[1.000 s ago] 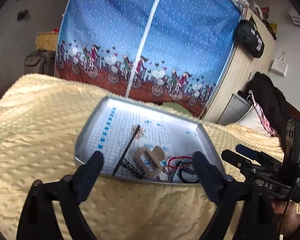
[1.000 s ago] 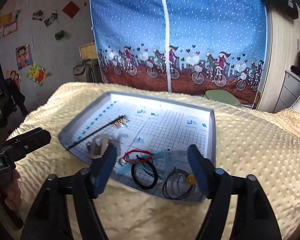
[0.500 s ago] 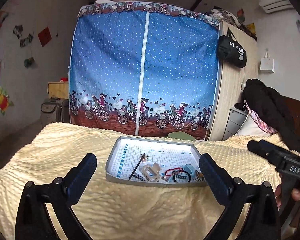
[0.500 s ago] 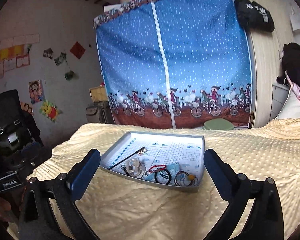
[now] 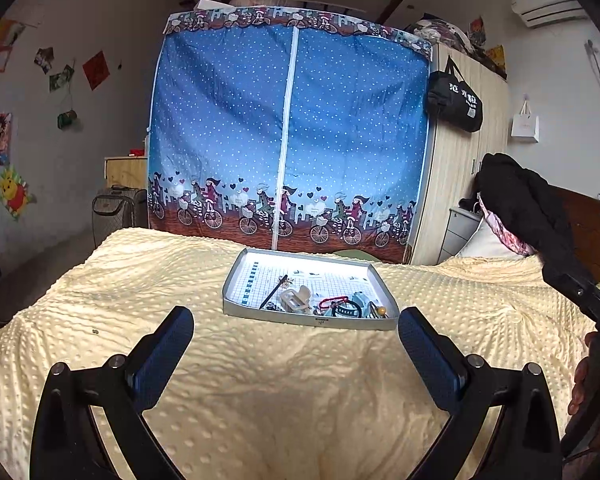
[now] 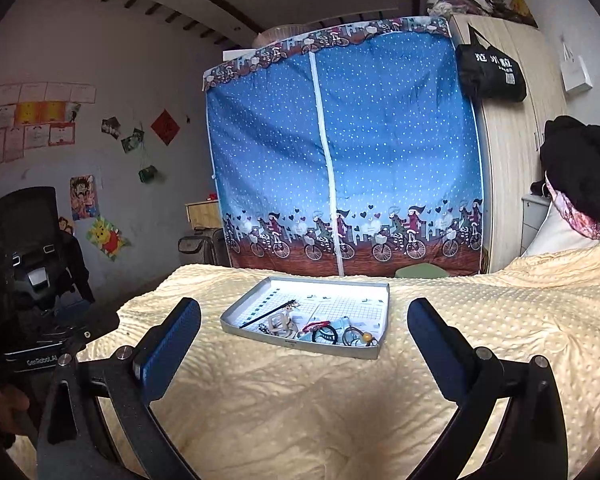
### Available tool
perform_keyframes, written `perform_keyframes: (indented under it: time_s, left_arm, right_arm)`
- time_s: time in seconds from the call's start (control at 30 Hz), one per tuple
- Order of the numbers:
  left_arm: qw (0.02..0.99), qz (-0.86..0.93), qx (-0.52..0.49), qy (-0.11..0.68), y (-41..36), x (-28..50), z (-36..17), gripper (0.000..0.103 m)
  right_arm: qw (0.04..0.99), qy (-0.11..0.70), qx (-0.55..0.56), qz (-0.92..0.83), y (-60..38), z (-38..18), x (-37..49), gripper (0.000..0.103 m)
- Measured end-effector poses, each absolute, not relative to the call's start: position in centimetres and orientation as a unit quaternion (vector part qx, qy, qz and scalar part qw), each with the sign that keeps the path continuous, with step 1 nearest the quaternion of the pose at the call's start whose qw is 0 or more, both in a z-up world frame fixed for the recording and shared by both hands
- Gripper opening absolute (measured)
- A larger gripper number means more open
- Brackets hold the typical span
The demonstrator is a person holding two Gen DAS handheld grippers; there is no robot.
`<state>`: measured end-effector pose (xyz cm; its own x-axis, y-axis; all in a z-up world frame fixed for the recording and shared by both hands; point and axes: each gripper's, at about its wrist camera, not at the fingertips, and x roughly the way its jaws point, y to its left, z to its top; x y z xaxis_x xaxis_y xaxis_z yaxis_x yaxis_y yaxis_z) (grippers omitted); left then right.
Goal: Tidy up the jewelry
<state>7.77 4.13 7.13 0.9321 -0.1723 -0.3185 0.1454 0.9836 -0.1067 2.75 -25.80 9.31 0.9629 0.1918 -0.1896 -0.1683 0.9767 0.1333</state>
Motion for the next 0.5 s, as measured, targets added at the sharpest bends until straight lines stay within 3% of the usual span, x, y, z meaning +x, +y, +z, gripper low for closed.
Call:
perform_keyframes:
  time_s: [0.5]
  left_arm:
    - [0.978, -0.054, -0.027, 0.202, 5.0, 5.1, 3.1, 0.103]
  right_arm:
    - [0.986, 0.134, 0.047, 0.090, -24.6, 4.8, -0.8, 0.101]
